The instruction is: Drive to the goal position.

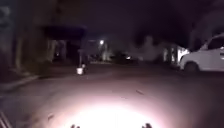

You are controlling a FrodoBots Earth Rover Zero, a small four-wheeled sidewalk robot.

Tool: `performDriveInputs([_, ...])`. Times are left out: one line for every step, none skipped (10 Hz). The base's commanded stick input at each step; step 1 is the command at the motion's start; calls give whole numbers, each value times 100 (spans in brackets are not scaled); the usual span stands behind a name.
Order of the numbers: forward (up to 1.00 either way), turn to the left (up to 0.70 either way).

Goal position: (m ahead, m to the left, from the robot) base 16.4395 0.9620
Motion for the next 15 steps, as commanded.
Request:
performDriveInputs([100,0])
performDriveInputs([100,0])
performDriveInputs([100,0])
performDriveInputs([100,0])
performDriveInputs([100,0])
performDriveInputs([100,0])
performDriveInputs([100,0])
performDriveInputs([100,0])
performDriveInputs([100,0])
performDriveInputs([100,0])
performDriveInputs([100,0])
performDriveInputs([100,0])
performDriveInputs([100,0])
performDriveInputs([100,0])
performDriveInputs([100,0])
